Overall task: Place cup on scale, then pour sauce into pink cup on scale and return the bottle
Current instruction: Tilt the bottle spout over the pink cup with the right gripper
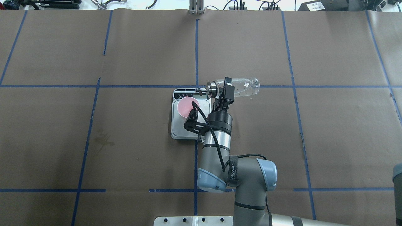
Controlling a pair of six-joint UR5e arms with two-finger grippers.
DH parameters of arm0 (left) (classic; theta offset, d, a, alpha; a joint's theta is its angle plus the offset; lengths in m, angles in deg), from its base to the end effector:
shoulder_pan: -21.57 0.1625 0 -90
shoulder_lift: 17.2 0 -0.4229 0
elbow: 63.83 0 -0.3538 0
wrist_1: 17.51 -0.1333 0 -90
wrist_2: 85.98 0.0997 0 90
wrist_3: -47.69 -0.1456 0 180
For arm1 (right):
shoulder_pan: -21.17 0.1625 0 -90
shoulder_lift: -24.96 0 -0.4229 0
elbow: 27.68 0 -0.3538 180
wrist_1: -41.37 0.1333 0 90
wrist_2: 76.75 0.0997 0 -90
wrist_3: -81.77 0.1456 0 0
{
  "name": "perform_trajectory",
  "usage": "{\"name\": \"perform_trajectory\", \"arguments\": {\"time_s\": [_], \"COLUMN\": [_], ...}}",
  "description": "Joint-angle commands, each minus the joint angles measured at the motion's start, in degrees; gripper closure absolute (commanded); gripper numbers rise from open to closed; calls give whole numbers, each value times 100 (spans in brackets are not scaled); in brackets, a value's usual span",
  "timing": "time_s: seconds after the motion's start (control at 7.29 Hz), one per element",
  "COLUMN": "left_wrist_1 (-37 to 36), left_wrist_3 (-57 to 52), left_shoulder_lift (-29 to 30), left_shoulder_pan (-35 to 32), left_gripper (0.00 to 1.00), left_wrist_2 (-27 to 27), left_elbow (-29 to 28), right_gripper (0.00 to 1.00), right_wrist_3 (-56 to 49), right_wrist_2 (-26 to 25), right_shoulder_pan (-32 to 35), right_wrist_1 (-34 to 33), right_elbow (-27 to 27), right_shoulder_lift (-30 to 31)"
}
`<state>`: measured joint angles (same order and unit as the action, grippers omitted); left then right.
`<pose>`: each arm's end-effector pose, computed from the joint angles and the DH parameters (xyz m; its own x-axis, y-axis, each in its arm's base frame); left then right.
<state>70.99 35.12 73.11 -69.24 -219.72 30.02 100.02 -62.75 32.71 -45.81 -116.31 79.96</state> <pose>-0.0391 -0.4591 0.6602 0.7086 0.2387 -0.6640 -0.1435 0.9701 0.1956 -0.5704 -0.3967 0.2821 0.8292 -0.0652 -0.5552 0.5564 0.1909 0.8087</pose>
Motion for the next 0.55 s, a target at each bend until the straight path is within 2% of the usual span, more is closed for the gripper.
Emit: {"name": "perform_trajectory", "arguments": {"time_s": [0.0, 0.41], "left_wrist_1": [1, 36], "left_wrist_3": [9, 17], "left_shoulder_lift": [13, 13], "left_shoulder_pan": [2, 2], "left_gripper": [0, 0], "left_wrist_2": [-3, -3], "left_elbow": [-8, -25], "right_gripper": [100, 100], "right_wrist_3": [-313, -663], "right_wrist_2": [-335, -546], "right_shoulder_pan": [-30, -100], "right_wrist_1": [0, 8], "right_elbow": [213, 205], "right_shoulder_lift": [64, 56]}}
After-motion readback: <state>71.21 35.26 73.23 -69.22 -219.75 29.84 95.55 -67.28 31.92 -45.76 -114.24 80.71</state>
